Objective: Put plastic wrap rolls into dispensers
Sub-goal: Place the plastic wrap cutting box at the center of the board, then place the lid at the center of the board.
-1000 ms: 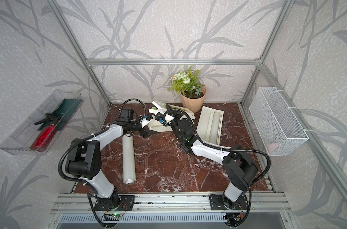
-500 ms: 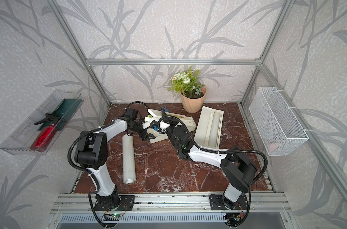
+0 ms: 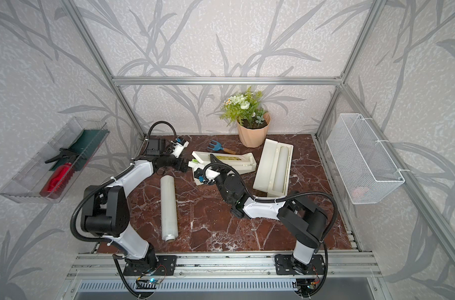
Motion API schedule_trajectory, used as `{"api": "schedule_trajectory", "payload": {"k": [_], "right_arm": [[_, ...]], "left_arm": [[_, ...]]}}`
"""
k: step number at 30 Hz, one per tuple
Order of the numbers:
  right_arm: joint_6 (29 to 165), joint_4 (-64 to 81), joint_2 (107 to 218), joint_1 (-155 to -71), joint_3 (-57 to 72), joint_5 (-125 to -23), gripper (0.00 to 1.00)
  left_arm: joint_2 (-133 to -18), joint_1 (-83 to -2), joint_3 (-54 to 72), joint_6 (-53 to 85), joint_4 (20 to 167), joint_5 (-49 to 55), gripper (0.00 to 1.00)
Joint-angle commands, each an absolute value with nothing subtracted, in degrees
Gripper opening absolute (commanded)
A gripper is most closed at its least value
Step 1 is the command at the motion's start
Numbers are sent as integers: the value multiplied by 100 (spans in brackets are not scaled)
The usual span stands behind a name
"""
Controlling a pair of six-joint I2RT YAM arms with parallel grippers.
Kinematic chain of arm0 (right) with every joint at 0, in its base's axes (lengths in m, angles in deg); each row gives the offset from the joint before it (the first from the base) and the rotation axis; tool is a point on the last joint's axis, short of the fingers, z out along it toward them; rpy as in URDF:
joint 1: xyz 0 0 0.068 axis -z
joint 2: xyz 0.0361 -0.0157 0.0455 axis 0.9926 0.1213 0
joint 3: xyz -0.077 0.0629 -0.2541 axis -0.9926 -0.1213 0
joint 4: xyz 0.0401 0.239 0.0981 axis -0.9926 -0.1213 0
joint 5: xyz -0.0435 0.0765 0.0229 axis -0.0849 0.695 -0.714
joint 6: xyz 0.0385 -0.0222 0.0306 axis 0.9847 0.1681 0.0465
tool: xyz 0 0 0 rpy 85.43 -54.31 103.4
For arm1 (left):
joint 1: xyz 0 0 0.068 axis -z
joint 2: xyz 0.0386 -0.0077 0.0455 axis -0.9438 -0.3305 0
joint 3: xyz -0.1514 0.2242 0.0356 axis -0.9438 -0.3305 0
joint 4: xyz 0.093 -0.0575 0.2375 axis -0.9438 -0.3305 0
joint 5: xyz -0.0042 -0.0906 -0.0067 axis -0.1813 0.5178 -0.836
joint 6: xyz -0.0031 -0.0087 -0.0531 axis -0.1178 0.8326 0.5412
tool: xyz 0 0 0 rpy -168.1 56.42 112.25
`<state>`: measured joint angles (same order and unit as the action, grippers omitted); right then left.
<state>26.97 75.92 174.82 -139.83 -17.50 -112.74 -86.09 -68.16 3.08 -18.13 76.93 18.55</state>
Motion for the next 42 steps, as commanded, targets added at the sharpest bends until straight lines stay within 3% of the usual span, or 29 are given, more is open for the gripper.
{"api": "schedule_trajectory", "payload": {"k": [1,11,20,24,32,42], "right_arm": [[2565,8414,17683,-14122,-1839,-11397,1],[1950,8841,17858,-14605,-2452,-11521,1],[1468,8147,17752,-14090,-1227,-10304,1],[814,7716,17484,-14781,-1127,-10789,0],[-35,7771,17533,-15978,-1145,-12813,0],[388,8630,18645,-16029,-1608,-13769,0]], "left_arm": [[-8085,-6846,105,-153,7823,998,99],[-6946,-6905,-139,844,6903,332,99],[-6729,-6912,-498,999,6946,558,99],[-6847,-6929,-364,896,6882,502,99],[-6929,-7025,14,1229,6311,-68,99],[-6827,-7078,40,1288,6157,-620,98]]}}
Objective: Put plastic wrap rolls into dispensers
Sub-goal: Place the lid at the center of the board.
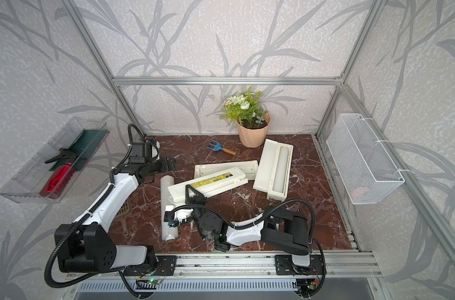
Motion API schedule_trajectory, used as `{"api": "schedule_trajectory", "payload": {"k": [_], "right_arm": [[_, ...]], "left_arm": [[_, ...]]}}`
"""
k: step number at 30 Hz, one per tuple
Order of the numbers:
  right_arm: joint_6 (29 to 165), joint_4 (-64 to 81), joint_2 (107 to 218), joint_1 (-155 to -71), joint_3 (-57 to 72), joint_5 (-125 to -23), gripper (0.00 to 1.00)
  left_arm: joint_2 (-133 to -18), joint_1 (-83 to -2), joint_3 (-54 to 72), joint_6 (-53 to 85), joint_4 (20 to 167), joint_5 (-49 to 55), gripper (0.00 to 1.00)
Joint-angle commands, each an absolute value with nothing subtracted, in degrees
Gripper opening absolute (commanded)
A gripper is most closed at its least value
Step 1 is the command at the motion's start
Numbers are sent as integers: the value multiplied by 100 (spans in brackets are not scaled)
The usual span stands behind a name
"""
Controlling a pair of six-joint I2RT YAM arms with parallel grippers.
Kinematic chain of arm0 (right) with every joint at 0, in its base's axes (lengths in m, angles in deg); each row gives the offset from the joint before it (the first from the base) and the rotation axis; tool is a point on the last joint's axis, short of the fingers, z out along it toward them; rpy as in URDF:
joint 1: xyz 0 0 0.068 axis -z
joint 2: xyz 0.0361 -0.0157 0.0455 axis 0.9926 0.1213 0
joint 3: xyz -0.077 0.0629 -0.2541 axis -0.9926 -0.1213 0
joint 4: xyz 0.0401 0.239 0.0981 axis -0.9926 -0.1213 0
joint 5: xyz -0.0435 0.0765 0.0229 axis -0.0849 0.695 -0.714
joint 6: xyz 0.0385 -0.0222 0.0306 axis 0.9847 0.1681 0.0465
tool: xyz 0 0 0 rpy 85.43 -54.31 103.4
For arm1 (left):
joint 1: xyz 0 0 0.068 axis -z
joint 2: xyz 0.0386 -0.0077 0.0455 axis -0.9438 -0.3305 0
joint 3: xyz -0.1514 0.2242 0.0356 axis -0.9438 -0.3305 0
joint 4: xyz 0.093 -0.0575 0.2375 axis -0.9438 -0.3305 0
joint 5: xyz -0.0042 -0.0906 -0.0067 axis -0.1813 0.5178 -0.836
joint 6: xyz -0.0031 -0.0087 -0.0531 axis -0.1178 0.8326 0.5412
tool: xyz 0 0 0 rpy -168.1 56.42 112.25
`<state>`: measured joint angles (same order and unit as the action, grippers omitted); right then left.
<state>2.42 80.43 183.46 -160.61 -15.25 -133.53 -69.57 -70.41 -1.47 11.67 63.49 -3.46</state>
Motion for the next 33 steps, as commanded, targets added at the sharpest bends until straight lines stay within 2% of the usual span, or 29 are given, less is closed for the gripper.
{"api": "schedule_trajectory", "payload": {"k": [1,6,9,11,13,14,16,18,25,29,33], "right_arm": [[452,8678,18764,-16012,-1621,-13770,0],[780,8823,19261,-15879,-1723,-14012,1],[1008,8830,19525,-15799,-1787,-14047,10],[1171,8837,19646,-15757,-1822,-14021,25],[1273,8831,19734,-15748,-1824,-14033,57],[1321,8815,19750,-15747,-1823,-14042,67],[1500,8687,19729,-15755,-1831,-13991,86],[1654,8464,19705,-15756,-1817,-13882,100],[2222,7945,19498,-15744,-2041,-13583,99],[2783,7283,19348,-15835,-2025,-13736,99],[4589,4926,18670,-15772,-1934,-13451,99]], "left_arm": [[-6811,-7080,39,1269,6144,-679,98],[-6808,-7080,20,1184,6135,-811,97],[-6862,-7079,34,1153,6115,-849,97],[-6913,-7083,56,1151,6092,-869,96],[-6964,-7081,111,1153,6035,-878,97],[-6988,-7080,143,1166,5983,-897,97],[-7044,-7079,235,1229,5828,-909,97],[-7113,-7079,331,1321,5610,-923,98],[-7148,-7116,393,1882,4618,-1434,99],[-7074,-7161,82,2163,4532,-1262,99],[-7220,-7176,-176,2387,4462,-945,99]]}}
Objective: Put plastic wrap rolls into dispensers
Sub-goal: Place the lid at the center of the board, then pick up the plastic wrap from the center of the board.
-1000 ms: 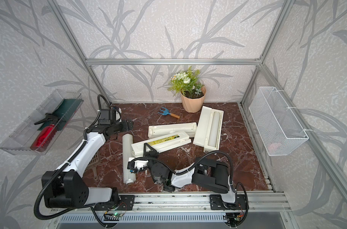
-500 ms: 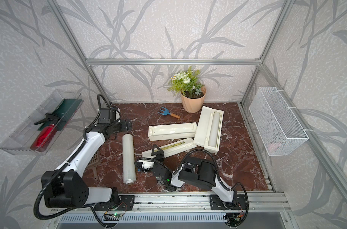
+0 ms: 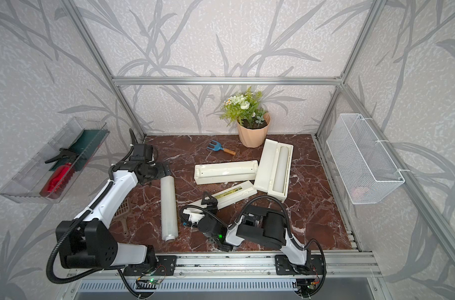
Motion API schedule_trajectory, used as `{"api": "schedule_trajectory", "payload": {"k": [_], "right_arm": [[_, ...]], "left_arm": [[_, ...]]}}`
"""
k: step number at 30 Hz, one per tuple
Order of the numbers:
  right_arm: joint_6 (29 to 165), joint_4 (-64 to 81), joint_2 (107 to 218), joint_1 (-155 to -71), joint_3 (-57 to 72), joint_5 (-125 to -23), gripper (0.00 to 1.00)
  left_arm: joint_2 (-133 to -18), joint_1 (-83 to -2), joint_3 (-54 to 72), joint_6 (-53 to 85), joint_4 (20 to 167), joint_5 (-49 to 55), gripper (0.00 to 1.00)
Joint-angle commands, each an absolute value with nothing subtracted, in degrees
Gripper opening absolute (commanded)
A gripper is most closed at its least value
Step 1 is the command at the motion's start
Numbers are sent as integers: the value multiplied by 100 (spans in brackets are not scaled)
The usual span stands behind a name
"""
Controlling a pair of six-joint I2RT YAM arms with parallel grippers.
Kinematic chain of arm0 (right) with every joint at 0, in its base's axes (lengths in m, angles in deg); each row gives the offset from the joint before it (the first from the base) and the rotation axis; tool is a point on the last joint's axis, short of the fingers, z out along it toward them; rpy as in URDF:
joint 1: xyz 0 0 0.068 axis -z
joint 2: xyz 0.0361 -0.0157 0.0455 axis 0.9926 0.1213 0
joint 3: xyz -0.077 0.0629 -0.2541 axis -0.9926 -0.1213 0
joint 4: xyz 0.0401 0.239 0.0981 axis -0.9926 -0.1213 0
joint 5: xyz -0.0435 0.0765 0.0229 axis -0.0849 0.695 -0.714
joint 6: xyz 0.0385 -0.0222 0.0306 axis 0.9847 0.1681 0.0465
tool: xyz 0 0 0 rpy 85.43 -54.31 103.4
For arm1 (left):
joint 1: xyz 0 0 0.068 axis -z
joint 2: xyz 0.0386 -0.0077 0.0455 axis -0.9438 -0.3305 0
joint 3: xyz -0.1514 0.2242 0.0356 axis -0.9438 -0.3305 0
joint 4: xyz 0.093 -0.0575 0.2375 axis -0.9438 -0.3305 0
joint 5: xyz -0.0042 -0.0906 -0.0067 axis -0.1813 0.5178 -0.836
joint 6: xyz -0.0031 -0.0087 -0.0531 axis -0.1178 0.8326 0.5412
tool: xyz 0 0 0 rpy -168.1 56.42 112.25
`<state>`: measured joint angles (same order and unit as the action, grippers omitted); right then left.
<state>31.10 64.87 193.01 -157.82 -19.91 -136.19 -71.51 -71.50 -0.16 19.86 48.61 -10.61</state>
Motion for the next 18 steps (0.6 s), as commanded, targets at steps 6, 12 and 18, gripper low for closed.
{"api": "schedule_trajectory", "payload": {"k": [6,12,18], "right_arm": [[5696,4076,18160,-15617,-2215,-12304,100],[6248,3578,17737,-15175,-2347,-11111,99],[6288,3618,17623,-14962,-2587,-10609,100]], "left_arm": [[-7563,-7167,-391,2672,4331,-531,95],[-7970,-7159,-531,2737,4330,-673,95],[-8187,-7142,-854,2962,4693,-648,91]]}}
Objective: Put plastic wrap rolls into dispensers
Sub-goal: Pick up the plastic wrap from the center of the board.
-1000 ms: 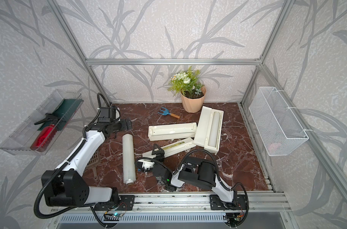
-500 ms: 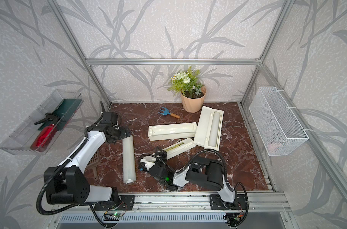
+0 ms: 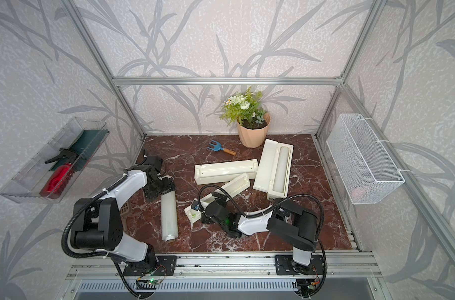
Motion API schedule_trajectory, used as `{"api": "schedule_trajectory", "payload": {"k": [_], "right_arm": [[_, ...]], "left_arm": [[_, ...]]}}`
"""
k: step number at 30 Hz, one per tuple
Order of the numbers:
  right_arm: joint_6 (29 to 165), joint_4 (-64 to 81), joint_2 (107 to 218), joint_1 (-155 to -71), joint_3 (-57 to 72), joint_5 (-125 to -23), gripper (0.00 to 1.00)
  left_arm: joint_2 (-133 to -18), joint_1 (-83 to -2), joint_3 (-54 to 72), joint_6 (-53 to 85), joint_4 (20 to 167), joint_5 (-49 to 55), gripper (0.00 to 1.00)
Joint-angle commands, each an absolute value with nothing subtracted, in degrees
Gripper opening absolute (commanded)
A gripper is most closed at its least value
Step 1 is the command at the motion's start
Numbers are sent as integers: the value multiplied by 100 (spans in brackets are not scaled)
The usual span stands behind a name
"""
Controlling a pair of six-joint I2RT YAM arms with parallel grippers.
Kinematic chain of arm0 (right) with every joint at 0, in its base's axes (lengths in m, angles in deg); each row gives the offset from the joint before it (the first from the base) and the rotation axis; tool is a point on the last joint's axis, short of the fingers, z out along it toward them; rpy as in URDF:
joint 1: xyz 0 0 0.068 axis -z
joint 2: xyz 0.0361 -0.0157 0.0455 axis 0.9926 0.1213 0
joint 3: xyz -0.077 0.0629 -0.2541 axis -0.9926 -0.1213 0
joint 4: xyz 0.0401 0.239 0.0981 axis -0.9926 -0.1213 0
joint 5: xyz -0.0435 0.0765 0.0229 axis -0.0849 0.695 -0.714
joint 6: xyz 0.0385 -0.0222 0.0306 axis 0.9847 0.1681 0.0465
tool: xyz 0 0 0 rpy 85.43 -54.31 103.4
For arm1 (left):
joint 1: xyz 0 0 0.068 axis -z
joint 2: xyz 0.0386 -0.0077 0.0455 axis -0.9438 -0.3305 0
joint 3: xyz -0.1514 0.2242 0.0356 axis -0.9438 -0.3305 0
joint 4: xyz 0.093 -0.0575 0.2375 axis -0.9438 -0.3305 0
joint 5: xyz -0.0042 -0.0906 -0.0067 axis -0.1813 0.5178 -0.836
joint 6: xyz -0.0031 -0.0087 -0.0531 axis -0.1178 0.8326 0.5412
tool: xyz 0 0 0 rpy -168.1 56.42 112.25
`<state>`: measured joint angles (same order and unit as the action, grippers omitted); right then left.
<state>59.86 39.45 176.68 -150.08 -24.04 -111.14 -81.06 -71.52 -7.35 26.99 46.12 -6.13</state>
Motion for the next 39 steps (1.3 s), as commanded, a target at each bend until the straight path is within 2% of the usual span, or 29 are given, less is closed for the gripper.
{"api": "schedule_trajectory", "payload": {"k": [1,5,10,20,25,31,36,39], "right_arm": [[6275,3612,17633,-14933,-2597,-10551,100],[6089,4024,17501,-14860,-2775,-10475,100],[5834,3999,16992,-14722,-2966,-10250,100],[6853,3657,16811,-14610,-3309,-9997,100],[7111,3258,16578,-14610,-3403,-10091,100],[7854,2731,16222,-14642,-3693,-9996,100],[7992,2353,15870,-14655,-3768,-9931,100],[7770,2243,15556,-14662,-3506,-10243,100]], "left_arm": [[-8238,-7124,-887,2971,4738,-637,90],[-8322,-7048,-974,3035,4865,-679,85],[-8452,-6958,-1026,3049,4954,-627,74],[-8738,-6900,-977,2958,5180,-516,62],[-8897,-6900,-874,2873,5291,-406,45],[-9127,-6908,-424,2585,5314,-319,32],[-9298,-6910,137,2173,5119,-315,25],[-9399,-6908,285,2024,5022,-313,24]]}}
